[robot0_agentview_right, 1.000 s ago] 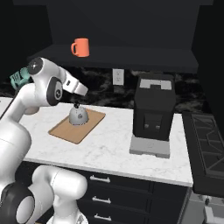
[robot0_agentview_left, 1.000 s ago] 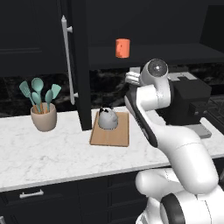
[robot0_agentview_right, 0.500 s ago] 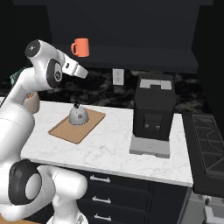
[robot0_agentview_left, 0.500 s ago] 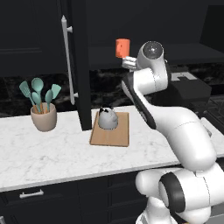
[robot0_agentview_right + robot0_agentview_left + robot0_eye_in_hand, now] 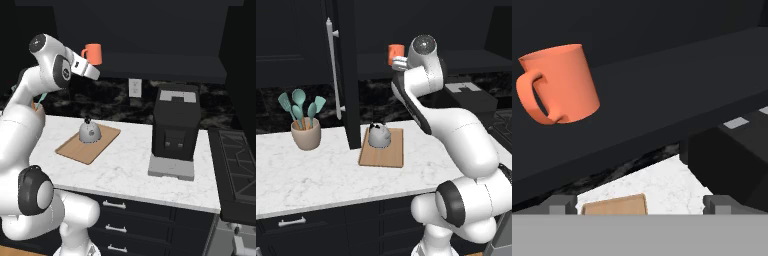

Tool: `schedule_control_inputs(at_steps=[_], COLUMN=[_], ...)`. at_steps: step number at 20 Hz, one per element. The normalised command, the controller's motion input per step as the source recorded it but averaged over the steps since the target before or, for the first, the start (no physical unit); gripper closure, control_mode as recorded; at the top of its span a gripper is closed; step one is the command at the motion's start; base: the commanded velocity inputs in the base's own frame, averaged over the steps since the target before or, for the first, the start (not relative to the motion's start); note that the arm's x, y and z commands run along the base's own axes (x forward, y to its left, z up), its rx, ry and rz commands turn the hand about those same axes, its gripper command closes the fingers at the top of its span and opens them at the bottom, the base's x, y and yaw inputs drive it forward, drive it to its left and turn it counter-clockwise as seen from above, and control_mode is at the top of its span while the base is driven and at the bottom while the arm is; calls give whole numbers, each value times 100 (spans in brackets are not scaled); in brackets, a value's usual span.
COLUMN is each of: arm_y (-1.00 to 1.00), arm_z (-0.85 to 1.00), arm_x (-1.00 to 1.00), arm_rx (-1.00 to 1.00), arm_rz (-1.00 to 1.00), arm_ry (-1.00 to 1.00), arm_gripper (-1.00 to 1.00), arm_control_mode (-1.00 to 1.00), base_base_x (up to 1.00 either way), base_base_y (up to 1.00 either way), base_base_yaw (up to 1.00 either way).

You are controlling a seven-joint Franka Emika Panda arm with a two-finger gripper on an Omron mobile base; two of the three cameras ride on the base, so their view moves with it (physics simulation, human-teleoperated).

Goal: Pick the kettle from the counter and place it on the tray. Then pick the mug from the cabinet and place it on the tray. Then close the cabinet doors.

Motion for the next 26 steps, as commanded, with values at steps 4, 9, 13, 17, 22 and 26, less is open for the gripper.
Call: schedule_control_inputs(at_steps=[4,9,13,17,22,26], arm_y=[33,22,1,12,36,19], arm_z=[0,28,12,0,-4,-1], arm_x=[19,32,17,12,20,19], arm_rx=[0,-4,-5,0,0,0], arm_rz=[0,0,1,0,0,0], arm_ry=[-8,8,7,-4,-11,-9], arm_gripper=[-100,-100,-100,-100,-100,-100], arm_control_mode=[-100,-100,-100,-100,-100,-100], base_base_x=[0,0,0,0,0,0], base_base_y=[0,0,0,0,0,0], base_base_yaw=[0,0,0,0,0,0])
